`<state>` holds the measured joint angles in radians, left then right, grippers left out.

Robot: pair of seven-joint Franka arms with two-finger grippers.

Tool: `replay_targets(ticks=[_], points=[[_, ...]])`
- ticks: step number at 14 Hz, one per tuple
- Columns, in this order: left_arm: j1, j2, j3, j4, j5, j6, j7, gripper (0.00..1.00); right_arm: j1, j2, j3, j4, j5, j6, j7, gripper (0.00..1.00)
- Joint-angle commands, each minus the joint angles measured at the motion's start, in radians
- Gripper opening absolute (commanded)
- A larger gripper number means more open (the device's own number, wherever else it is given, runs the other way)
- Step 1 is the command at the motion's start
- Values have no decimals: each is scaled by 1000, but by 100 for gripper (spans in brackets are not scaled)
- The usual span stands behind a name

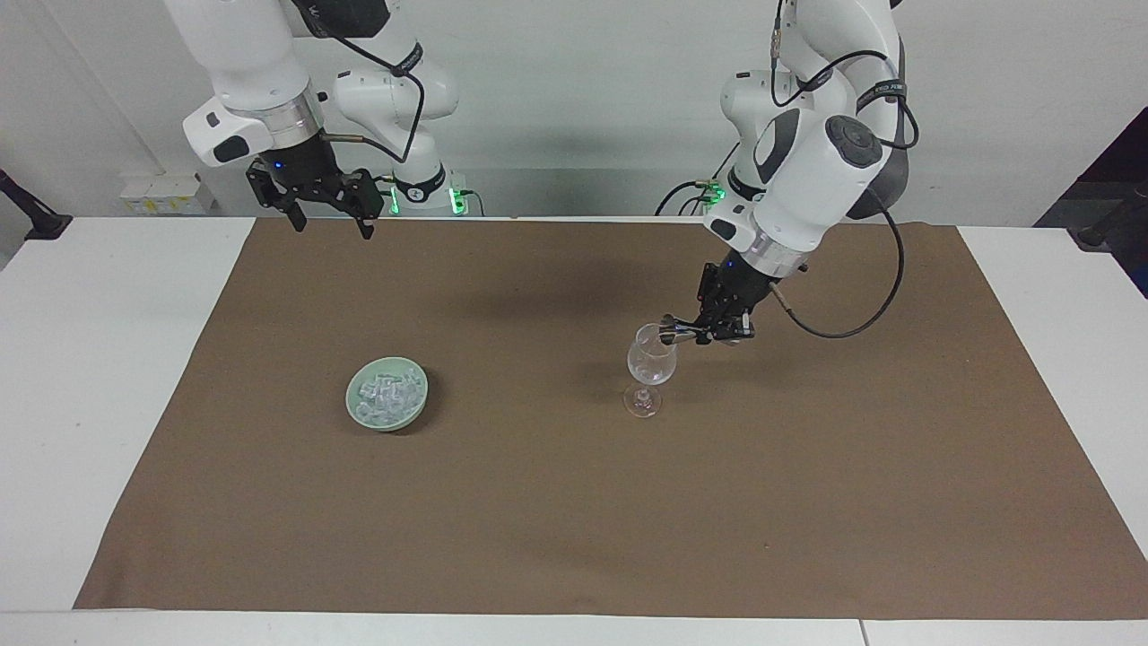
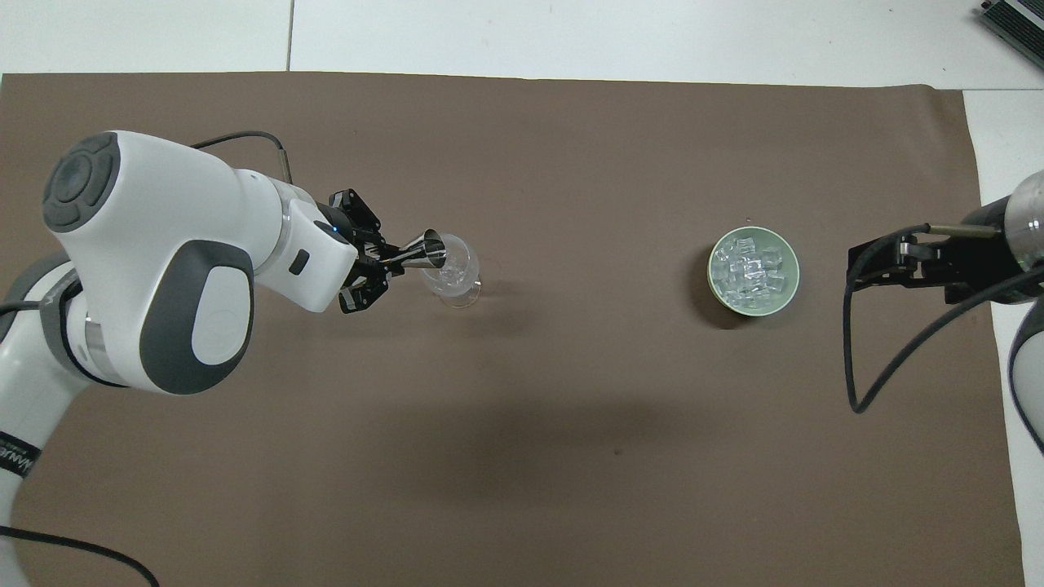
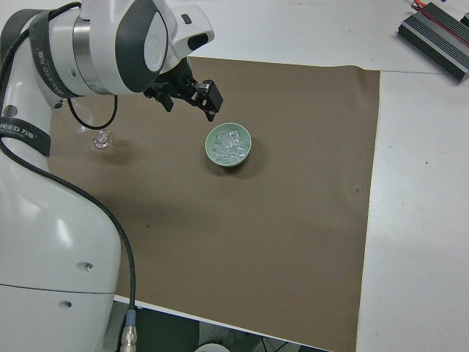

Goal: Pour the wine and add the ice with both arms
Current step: 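Tilt the metal cup over the wine glass to pour with the left gripper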

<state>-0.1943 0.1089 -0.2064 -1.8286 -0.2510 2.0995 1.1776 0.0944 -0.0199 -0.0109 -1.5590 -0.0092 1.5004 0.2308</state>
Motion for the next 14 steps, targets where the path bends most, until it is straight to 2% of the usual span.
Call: replay_targets(ticks=[1, 7, 10, 14], points=[[-30, -15, 21, 11, 38, -27, -44, 0, -9, -14, -3, -18, 25, 21, -11, 100], [-62, -15, 21, 49, 125, -67, -124, 0, -9, -14, -3, -18, 25, 21, -11, 100], [-74, -15, 21, 77, 214, -101, -164, 0, -9, -14, -3, -18, 25, 21, -11, 100], [-91, -15, 21, 78, 252, -114, -205, 0, -9, -14, -3, -18, 25, 21, -11, 100]])
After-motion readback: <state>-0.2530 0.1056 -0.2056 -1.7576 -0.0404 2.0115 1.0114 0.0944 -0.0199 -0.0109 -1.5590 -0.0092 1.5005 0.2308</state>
